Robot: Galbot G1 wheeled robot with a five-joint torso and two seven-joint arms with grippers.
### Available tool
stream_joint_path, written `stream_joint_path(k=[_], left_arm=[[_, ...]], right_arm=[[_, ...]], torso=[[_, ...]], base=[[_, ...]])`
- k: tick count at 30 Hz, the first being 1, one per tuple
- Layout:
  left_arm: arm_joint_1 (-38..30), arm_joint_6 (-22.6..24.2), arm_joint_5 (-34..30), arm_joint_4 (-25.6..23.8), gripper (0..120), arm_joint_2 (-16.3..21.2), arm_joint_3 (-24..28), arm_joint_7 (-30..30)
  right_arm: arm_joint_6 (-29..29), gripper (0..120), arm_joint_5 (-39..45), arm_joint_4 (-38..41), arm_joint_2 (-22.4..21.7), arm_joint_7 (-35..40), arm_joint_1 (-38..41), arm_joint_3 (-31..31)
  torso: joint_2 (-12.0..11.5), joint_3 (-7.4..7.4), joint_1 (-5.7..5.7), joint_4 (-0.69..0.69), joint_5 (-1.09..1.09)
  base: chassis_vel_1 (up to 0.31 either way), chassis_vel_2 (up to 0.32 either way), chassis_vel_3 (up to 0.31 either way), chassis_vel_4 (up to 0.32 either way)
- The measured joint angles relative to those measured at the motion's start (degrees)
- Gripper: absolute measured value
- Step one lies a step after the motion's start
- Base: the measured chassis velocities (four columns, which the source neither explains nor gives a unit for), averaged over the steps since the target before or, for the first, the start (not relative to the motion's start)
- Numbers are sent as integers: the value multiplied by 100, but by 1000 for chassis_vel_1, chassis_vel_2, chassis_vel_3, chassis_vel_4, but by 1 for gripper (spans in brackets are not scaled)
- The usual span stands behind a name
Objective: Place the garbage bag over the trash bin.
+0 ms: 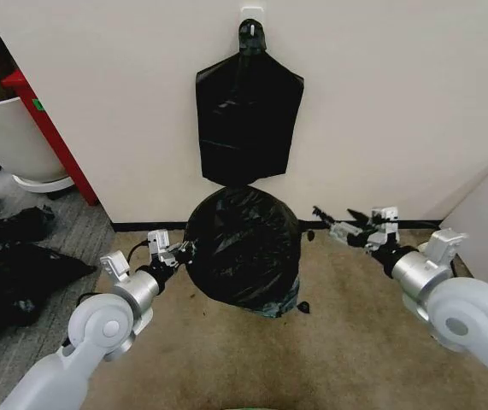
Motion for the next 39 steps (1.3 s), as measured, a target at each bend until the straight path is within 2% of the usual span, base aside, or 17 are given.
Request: stream_joint_path(k=[5,9,12,14,17,21,22,24,27,28,29,30,33,39], left_arm=[[-121,353,361,-101,1,-51,254,-652],[-310,366,577,-105,1,-71,362,-837],[-515,367,690,-104,1,-98,467,-910],[-600,364,746,-84,1,-107,517,-903],[-655,304,903,-71,1,-133,642,-835],[-654,236,1127,-59,1,-154,784,-709],[-654,236,1127,-59,1,-154,784,-709],[-673,225,1220,-55,1,-156,819,-694],[-692,217,1270,-62,1,-141,821,-687],[-692,217,1270,-62,1,-141,821,-687],[-696,215,1284,-73,1,-131,817,-687],[-690,195,1357,-110,1,-124,809,-668],[-623,134,1545,-142,1,-129,803,-566],[-466,63,1783,-229,1,-153,748,-431]], right_arm=[[-253,100,-41,613,26,323,96,-170],[-647,99,76,869,-110,367,507,-503],[-1274,87,566,1020,-312,606,998,-795],[-1383,84,729,1061,-372,746,1116,-944],[-1597,70,1117,1025,-405,1152,1804,-1745],[-1787,54,1607,814,-8,1930,3336,-3116],[-1787,54,1607,814,-8,1930,3336,-3116],[-1840,43,1912,743,245,2514,3871,-3700],[-1881,32,2326,698,556,3262,4392,-4212],[-1881,32,2326,698,556,3262,4392,-4212],[-1887,27,2434,662,662,3467,4550,-4383],[-1887,15,2545,445,939,3913,4886,-4763],[-1852,0,2606,191,1199,4421,5084,-5143],[-1759,0,2503,-129,1458,4911,5148,-5654]], torso=[[0,0,0,-1,0],[0,0,0,-3,1],[0,1,0,1,-2],[0,0,0,-2,-2],[0,0,0,-4,2],[0,1,0,0,-1],[0,1,0,0,-1],[0,1,0,1,-1],[0,1,0,-1,-2],[0,1,0,-1,-2],[0,1,0,-1,-1],[0,1,0,-1,-2],[0,1,0,-1,-2],[0,0,0,-1,-1]], base=[[0,0,0,0],[0,0,0,0],[0,0,0,0],[0,0,0,0],[0,0,0,0],[0,0,0,0],[0,0,0,0],[0,0,0,0],[0,0,0,0],[0,0,0,0],[0,0,0,0],[0,0,0,0],[0,0,0,0],[0,0,0,0]])
